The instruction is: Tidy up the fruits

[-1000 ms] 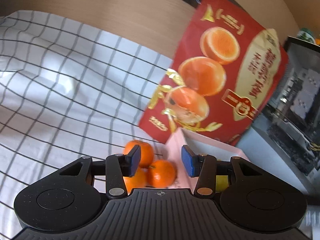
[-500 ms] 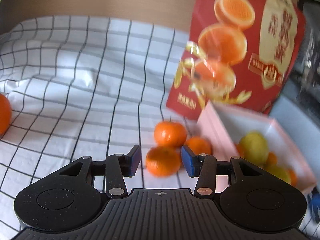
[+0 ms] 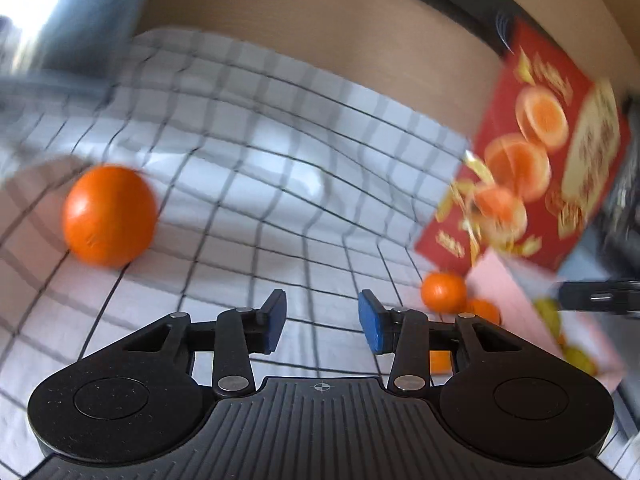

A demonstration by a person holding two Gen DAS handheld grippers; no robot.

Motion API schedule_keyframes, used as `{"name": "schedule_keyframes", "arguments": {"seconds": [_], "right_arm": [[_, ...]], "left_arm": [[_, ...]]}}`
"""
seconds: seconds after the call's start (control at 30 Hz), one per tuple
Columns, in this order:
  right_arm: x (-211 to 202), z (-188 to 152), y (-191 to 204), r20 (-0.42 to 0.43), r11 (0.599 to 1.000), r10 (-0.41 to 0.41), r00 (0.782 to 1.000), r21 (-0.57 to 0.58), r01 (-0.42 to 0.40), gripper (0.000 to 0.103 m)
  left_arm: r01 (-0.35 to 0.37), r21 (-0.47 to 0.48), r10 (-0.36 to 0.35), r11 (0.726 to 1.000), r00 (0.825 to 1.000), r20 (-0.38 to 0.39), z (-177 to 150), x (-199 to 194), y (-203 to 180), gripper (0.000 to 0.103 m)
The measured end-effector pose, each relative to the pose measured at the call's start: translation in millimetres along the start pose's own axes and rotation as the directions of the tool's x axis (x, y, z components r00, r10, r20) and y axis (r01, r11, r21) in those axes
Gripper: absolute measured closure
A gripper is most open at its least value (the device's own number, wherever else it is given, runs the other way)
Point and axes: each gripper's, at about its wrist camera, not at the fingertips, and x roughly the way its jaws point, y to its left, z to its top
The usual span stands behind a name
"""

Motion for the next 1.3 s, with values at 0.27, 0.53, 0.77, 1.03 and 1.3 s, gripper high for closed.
{"name": "schedule_keyframes", "arguments": {"seconds": [0.27, 0.53, 0.77, 1.03, 1.3], "right_arm": [[125.2, 46.1, 20.9, -0.233, 0.987, -0.088, 0.968, 0.109, 0.116, 0.043], [167.7, 37.2, 50.0, -0.294, 0.968, -0.252, 0.922, -0.067, 0.243, 0.055], [112.7, 28.9, 58.7, -0.206, 0.991, -0.129, 0.97, -0.044, 0.123, 0.056], [-25.0, -22.5, 30.3, -0.1, 0.992, 0.11, 0.989, -0.044, -0.114, 0.056], [-75.3, -120.6, -31.0, -0.051, 0.995, -0.053, 0.997, -0.09, 0.048, 0.056]], "left_arm": [[0.031, -0.015, -0.03, 0.999, 0.998, 0.051, 6.2, -9.0, -5.8, 0.059], [0.067, 0.004, -0.067, 0.998, 0.997, 0.036, 4.2, -5.8, -12.0, 0.059], [0.096, 0.01, -0.096, 0.995, 0.995, 0.009, 0.4, 1.1, -10.8, 0.059], [0.184, 0.137, -0.18, 0.973, 0.983, -0.038, -11.4, 7.9, -36.3, 0.059], [0.182, 0.201, -0.166, 0.963, 0.981, -0.097, -25.2, 27.9, -76.0, 0.059]]}}
